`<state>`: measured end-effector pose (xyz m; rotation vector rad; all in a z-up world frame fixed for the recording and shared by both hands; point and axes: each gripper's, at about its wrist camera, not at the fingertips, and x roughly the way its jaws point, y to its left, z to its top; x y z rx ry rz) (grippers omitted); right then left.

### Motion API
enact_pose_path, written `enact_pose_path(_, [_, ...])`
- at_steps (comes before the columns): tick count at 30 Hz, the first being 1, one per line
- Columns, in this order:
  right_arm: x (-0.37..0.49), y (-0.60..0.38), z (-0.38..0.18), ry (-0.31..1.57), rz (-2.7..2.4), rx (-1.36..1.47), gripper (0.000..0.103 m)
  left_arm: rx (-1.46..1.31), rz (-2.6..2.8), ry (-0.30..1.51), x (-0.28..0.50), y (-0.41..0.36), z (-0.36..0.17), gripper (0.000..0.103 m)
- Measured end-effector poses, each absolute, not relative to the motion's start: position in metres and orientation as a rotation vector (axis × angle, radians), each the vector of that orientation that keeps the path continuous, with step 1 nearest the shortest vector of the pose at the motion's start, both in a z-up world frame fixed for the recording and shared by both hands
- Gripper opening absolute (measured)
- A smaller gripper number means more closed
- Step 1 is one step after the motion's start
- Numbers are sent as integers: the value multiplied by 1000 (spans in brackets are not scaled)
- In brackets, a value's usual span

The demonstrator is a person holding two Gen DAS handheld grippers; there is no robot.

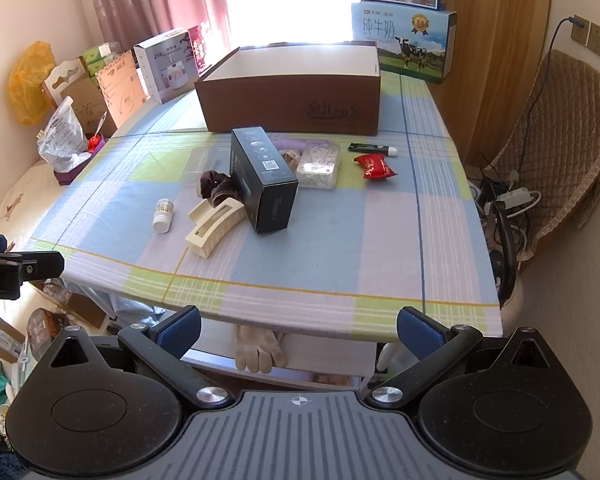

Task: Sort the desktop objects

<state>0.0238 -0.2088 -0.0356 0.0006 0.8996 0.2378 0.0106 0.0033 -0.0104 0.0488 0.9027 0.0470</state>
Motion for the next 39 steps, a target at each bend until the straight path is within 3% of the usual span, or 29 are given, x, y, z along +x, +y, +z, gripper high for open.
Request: enact_pose_path(39, [37,-208,-34,908,228,7,101,49,42,927,27,8,-10,102])
